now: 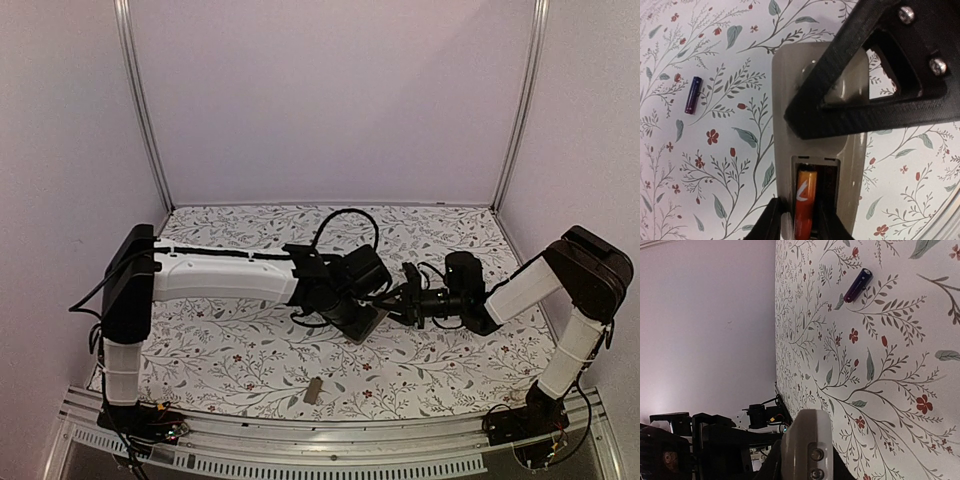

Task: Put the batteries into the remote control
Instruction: Place the battery in the battery compartment.

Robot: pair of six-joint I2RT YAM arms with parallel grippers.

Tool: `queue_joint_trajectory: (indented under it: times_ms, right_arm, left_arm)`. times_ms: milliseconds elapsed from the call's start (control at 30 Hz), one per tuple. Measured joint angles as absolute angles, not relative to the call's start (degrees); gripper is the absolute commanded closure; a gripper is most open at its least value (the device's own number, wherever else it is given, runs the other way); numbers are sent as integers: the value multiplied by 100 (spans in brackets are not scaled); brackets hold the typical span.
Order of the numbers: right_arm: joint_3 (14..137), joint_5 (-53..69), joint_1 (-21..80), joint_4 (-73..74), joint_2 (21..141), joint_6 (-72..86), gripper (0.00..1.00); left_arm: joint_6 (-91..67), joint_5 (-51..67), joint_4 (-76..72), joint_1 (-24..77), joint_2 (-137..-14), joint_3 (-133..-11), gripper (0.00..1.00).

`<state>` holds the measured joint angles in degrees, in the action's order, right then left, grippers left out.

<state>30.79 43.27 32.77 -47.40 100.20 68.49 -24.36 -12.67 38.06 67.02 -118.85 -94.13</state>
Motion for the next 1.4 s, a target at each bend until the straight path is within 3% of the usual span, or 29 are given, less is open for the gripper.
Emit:
queue_joint_trajectory:
  times_ms: [533,1400]
  right_arm:
    - [3068,4676,3280,-5159,10062,6901,100]
    - [3065,4731,3295,-5417,10075,6963,100]
  left_arm:
    - [-2257,-1052,3671,6696,-11559,-9185,61]
    - [-2265,-1092,3330,6641,-11091,-8840,63]
